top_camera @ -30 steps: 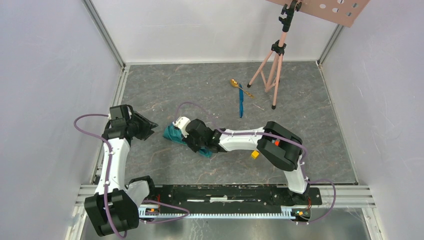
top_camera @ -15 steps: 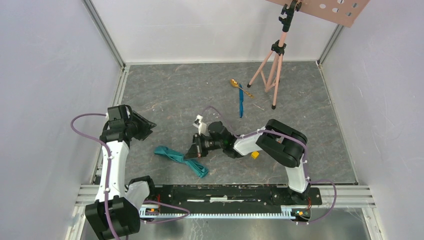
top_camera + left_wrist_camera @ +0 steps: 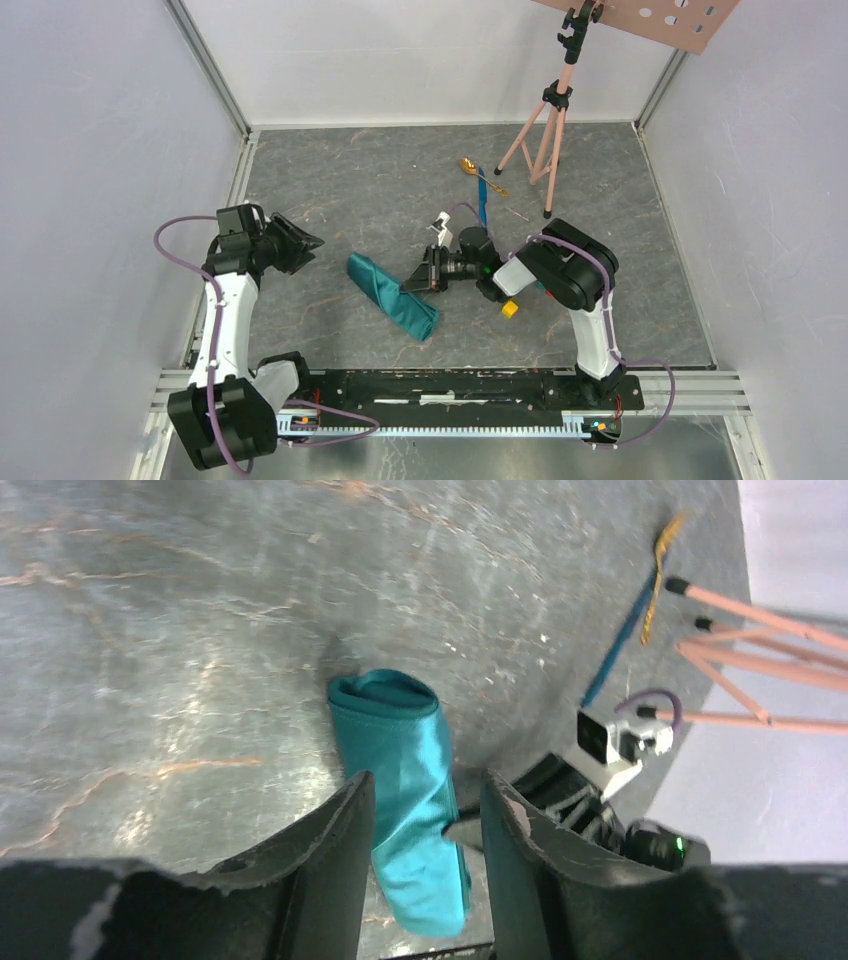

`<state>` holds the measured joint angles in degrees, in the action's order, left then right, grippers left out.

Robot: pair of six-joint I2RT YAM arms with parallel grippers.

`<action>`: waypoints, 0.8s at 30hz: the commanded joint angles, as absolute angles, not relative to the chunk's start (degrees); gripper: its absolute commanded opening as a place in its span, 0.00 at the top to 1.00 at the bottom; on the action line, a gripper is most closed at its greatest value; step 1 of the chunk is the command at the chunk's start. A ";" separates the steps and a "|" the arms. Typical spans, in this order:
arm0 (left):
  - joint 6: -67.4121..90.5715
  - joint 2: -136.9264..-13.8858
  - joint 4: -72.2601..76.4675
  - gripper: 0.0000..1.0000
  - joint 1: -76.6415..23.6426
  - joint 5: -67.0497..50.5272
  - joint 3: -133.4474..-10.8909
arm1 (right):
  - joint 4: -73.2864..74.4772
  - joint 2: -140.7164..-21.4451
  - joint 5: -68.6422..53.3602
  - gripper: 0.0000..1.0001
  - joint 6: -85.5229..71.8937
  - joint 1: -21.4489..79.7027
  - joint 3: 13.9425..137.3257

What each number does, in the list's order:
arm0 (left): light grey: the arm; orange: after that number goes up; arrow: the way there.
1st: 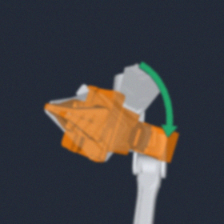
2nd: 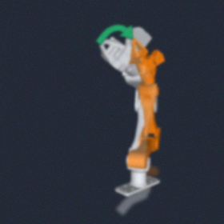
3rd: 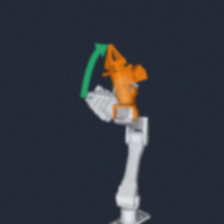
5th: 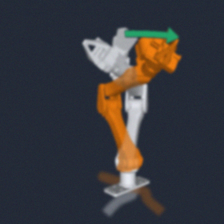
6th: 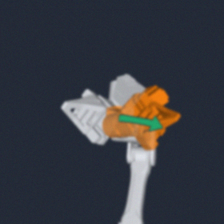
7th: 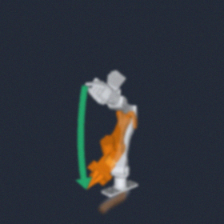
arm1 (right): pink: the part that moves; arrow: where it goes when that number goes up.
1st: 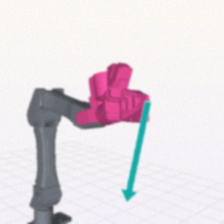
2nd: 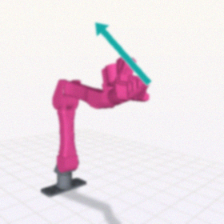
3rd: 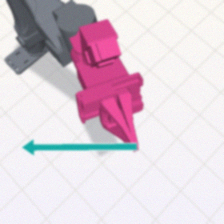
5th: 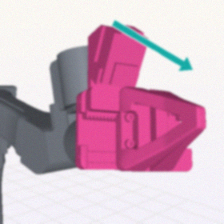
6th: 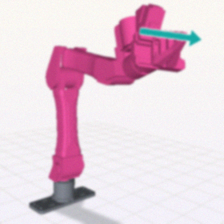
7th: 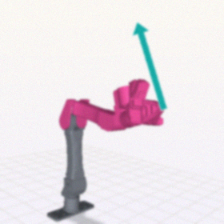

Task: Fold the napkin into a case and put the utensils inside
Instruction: Turn over the smaller rectangle-folded napkin at the center of the board, then move the smaller rectangle folded napkin to the center of the board.

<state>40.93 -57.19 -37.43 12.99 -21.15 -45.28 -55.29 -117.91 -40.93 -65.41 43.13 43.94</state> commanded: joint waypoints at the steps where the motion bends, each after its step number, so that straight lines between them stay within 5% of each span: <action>1: 34.05 -59.83 -30.68 0.49 10.94 -32.73 -45.35 | -47.15 -118.31 -45.96 0.77 -52.78 38.28 45.96; 6: 36.33 -65.76 -23.84 0.49 2.50 -37.35 -43.32 | -15.37 -108.02 -36.26 0.47 -24.83 34.94 52.59; 9: 43.45 -70.27 -11.79 0.51 -2.99 -40.01 -40.01 | -3.41 -101.79 -28.55 0.41 -15.85 36.21 55.25; 24: 42.41 -90.42 -5.18 0.60 -5.33 -23.32 -42.79 | -2.07 -93.44 -24.03 0.47 -13.68 62.36 48.01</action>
<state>44.47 -87.20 -6.79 -5.39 -29.58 -40.12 -2.00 -92.75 -27.70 -14.83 62.06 49.45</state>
